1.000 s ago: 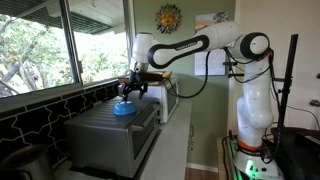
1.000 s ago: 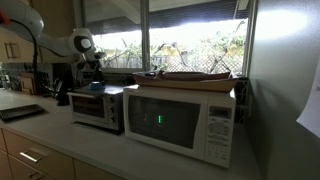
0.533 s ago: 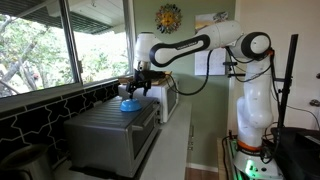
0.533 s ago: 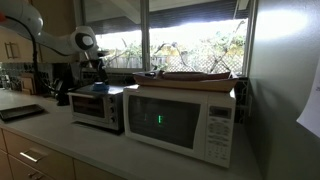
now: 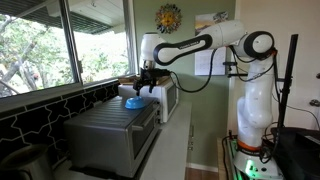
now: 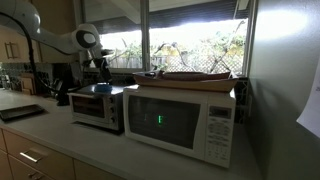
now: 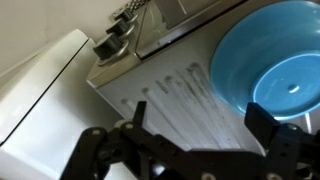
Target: Slide the blue bowl to the right side of the oven, pick up the blue bowl and place it the right way up on the oven
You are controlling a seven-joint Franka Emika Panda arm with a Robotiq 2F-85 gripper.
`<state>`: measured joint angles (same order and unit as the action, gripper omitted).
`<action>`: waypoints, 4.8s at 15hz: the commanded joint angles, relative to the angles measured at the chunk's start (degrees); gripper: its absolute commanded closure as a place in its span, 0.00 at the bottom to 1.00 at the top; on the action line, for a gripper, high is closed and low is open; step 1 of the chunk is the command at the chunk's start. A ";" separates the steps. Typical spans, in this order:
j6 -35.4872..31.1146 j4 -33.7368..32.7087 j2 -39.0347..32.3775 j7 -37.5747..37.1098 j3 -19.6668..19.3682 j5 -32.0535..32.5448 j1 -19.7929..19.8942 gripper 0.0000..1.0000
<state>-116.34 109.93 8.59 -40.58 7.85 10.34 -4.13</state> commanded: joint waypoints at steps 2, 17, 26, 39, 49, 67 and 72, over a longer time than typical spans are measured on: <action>0.69 4.67 4.49 2.39 -0.87 0.28 1.30 0.00; -6.95 7.50 5.23 4.52 0.98 -6.39 0.47 0.00; -7.18 8.95 5.31 4.84 1.01 -5.24 0.96 0.00; -1.42 9.62 7.01 5.28 0.46 -1.78 3.27 0.00; 1.92 9.63 7.18 4.99 -0.09 0.98 4.92 0.00; 1.42 11.09 11.02 7.68 -2.49 -3.26 5.13 0.00; -1.39 15.13 15.13 10.89 -4.17 -8.68 4.96 0.00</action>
<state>-114.67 120.06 19.50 -32.31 4.80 5.66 0.98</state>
